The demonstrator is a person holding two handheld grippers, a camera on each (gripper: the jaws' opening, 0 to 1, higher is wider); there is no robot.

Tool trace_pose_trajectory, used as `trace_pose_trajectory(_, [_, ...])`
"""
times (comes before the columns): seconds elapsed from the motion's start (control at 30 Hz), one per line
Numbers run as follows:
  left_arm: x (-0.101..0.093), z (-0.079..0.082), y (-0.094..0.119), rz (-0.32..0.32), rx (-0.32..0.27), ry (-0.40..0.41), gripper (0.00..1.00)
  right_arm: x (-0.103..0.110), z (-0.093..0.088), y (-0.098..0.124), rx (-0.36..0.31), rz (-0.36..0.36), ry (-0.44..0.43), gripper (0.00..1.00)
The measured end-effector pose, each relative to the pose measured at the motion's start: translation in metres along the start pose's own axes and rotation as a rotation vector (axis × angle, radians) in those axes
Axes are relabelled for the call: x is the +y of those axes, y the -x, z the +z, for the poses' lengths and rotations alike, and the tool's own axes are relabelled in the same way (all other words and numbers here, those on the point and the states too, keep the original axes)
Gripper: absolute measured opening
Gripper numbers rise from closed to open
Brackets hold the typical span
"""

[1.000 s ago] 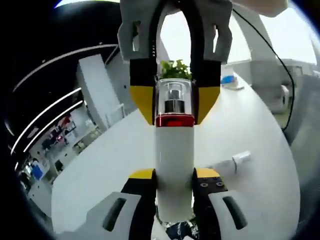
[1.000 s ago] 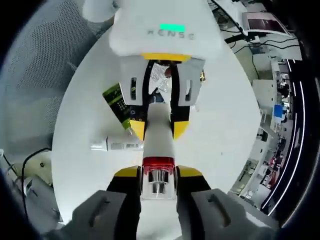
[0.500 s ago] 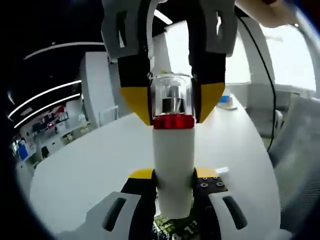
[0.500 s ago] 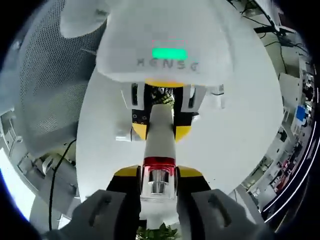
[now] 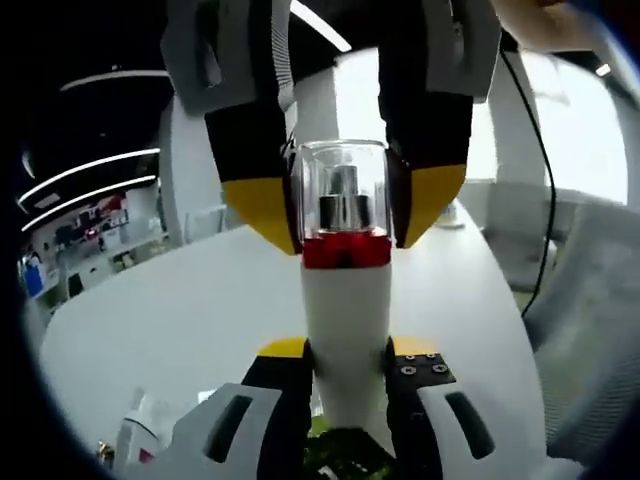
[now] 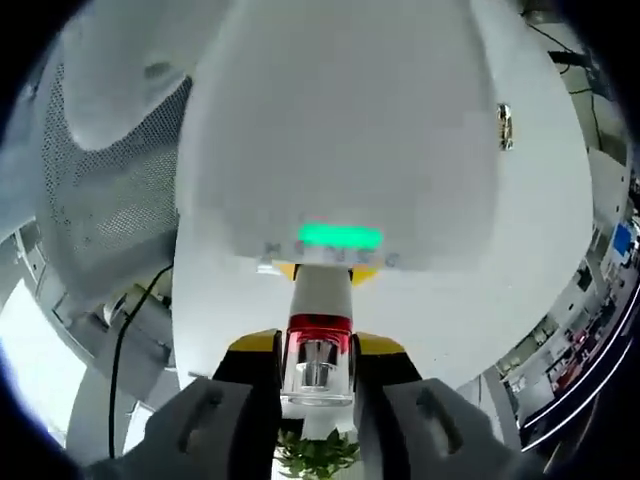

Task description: Arrange the skincare products in the storage area until every visible bottle or jar stands upright without overlapping.

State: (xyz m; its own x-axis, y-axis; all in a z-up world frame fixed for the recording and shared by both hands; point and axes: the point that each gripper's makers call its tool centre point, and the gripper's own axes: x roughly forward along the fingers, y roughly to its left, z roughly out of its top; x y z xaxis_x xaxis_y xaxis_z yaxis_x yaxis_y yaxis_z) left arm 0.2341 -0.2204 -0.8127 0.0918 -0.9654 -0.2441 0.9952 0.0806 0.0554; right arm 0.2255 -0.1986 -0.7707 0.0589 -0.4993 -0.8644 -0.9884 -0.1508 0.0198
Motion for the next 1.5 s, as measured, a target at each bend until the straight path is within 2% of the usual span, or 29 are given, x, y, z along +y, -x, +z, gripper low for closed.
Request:
trace_pose_trajectory(0.13, [-0.004,-0.006,0.004,-0.011,-0.014,0.025,0.24,0.003,0.003,-0.001,0.015,0.024,-0.006,0.25])
trace_pose_trajectory(0.43, [-0.004,-0.007,0.008,-0.024,-0.064,0.048,0.24,0.001,0.011,0.002,0.044,0.041,0.002,0.26])
trace_pose_trajectory(0.57, [-0.004,-0.007,0.009,-0.027,-0.068,0.048,0.24,0.001,0.008,0.002,0.029,0.047,0.007,0.27])
trace_pose_trajectory(0.7, [-0.004,-0.007,0.009,-0.029,-0.069,0.051,0.24,0.000,0.011,0.004,-0.021,0.045,0.002,0.27])
trace_pose_trajectory(0.83, [-0.003,-0.007,0.010,-0.029,-0.068,0.054,0.24,-0.003,0.015,0.006,-0.114,0.016,-0.027,0.28])
trace_pose_trajectory(0.9, [-0.004,-0.007,0.010,-0.029,-0.066,0.053,0.24,-0.006,0.016,0.007,-0.160,-0.011,-0.060,0.30])
trace_pose_trajectory(0.93, [-0.004,-0.007,0.010,-0.030,-0.066,0.051,0.24,-0.010,0.018,0.008,-0.199,-0.048,-0.073,0.33])
trace_pose_trajectory(1.03, [-0.005,-0.006,0.010,-0.032,-0.063,0.045,0.24,-0.009,0.019,0.009,-0.292,-0.046,-0.130,0.35])
trace_pose_trajectory(1.1, [-0.006,-0.006,0.010,-0.031,-0.061,0.042,0.25,-0.012,0.016,0.011,-0.328,-0.069,-0.161,0.38])
trace_pose_trajectory(1.17, [-0.006,-0.005,0.010,-0.033,-0.057,0.032,0.25,-0.011,0.010,0.013,-0.364,-0.066,-0.221,0.39])
trace_pose_trajectory(1.3, [-0.008,-0.005,0.011,-0.042,-0.047,0.009,0.25,-0.015,0.009,0.020,-0.503,-0.087,-0.374,0.42])
trace_pose_trajectory(1.4, [-0.008,-0.005,0.011,-0.046,-0.038,-0.007,0.25,-0.019,0.003,0.021,-0.575,-0.115,-0.423,0.43])
trace_pose_trajectory(1.43, [-0.008,-0.005,0.011,-0.047,-0.036,-0.011,0.25,-0.020,0.001,0.024,-0.614,-0.119,-0.471,0.44])
trace_pose_trajectory(1.5, [-0.008,-0.005,0.011,-0.048,-0.034,-0.011,0.25,-0.032,-0.004,0.028,-0.680,-0.138,-0.524,0.46])
